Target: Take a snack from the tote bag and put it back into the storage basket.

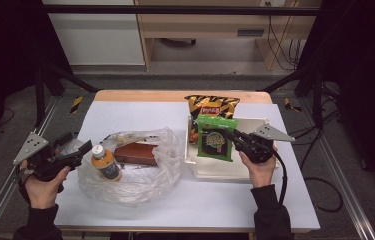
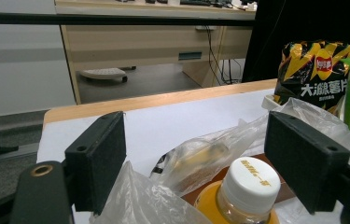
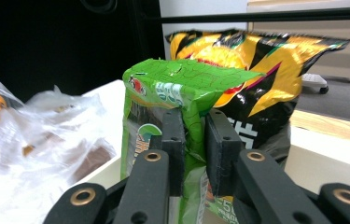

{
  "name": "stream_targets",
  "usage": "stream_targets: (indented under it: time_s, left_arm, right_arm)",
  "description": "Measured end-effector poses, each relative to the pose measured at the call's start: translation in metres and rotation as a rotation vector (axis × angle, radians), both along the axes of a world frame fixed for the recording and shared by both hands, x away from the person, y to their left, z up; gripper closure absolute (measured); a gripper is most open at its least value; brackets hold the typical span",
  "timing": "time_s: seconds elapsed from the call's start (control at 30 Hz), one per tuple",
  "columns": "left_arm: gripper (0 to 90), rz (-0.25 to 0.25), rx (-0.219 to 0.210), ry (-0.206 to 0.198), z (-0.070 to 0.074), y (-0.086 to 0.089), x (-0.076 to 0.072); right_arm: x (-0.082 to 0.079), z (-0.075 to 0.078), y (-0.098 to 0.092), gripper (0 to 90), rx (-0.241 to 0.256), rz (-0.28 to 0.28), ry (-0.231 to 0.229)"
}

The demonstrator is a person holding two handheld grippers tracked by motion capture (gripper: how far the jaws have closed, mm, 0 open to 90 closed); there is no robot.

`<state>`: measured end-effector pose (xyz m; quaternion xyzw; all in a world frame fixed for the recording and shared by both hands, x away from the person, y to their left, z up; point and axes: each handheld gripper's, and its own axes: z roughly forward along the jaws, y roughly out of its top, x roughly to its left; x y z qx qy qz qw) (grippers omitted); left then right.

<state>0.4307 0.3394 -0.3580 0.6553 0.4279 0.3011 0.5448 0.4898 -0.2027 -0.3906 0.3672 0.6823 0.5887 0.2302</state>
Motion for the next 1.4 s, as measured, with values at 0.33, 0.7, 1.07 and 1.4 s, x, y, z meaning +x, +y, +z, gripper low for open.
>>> stream_targets:
  time_s: [0.33,0.7,1.07,1.4]
  left_arm:
    - [20.1,0.001,0.000,0.002,0.000,0.001,0.001]
    - [20.1,0.003,-0.005,0.001,0.000,0.002,0.000]
    - [20.1,0.003,-0.003,0.001,0.000,0.001,0.000]
    - [20.1,0.003,0.001,0.002,0.000,0.001,0.000]
  right_arm:
    - [0.018,-0.022,0.025,79.3,-0.049,0.026,0.032]
    - [0.026,-0.036,0.033,78.3,-0.055,0.008,0.044]
    - [0.028,-0.043,0.032,73.8,-0.092,-0.040,0.061]
    - [0.032,-0.046,0.033,67.8,-0.129,-0.070,0.120]
